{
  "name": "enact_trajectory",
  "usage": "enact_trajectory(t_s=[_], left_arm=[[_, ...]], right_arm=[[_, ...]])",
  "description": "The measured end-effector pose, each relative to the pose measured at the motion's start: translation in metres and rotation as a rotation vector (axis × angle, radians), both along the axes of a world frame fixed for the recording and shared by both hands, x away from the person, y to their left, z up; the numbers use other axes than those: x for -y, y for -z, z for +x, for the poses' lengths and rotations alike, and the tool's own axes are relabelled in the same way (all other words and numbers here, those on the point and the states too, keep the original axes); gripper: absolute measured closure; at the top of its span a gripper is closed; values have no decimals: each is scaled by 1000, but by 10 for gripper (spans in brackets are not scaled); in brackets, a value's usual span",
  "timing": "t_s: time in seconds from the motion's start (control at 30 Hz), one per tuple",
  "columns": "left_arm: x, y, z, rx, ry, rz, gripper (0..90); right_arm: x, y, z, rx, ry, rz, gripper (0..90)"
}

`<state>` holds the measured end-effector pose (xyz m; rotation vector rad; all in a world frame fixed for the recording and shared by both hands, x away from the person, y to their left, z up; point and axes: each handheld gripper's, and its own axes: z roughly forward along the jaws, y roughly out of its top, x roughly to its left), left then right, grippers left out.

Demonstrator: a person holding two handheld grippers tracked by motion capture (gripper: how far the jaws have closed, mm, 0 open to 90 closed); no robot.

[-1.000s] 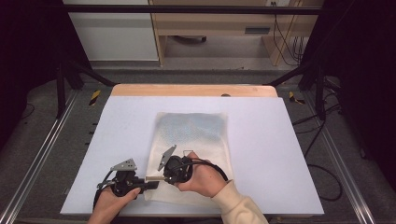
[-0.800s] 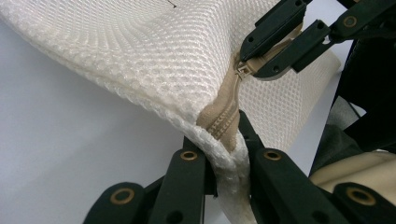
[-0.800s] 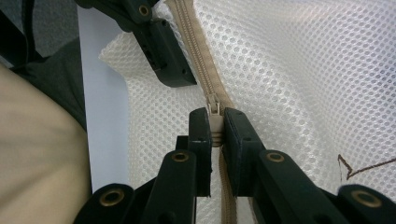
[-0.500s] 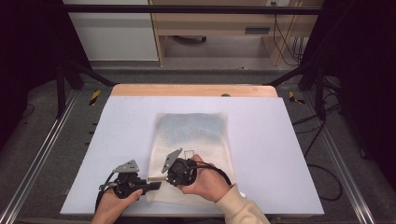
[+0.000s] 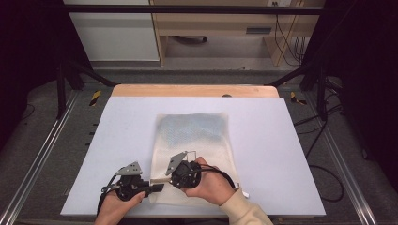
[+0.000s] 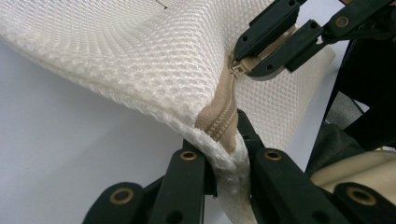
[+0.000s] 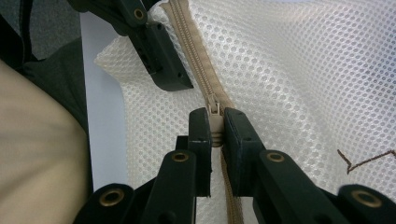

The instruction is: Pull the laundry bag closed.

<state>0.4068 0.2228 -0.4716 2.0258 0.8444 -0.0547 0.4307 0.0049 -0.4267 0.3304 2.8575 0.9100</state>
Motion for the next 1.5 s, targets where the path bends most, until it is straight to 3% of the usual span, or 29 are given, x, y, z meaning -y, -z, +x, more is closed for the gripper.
enact_trajectory(t_s=[1.5], left_arm=[[4,-1,-2,9,5,17,847]], right_arm=[[5,4,-4,8,8,16,820]])
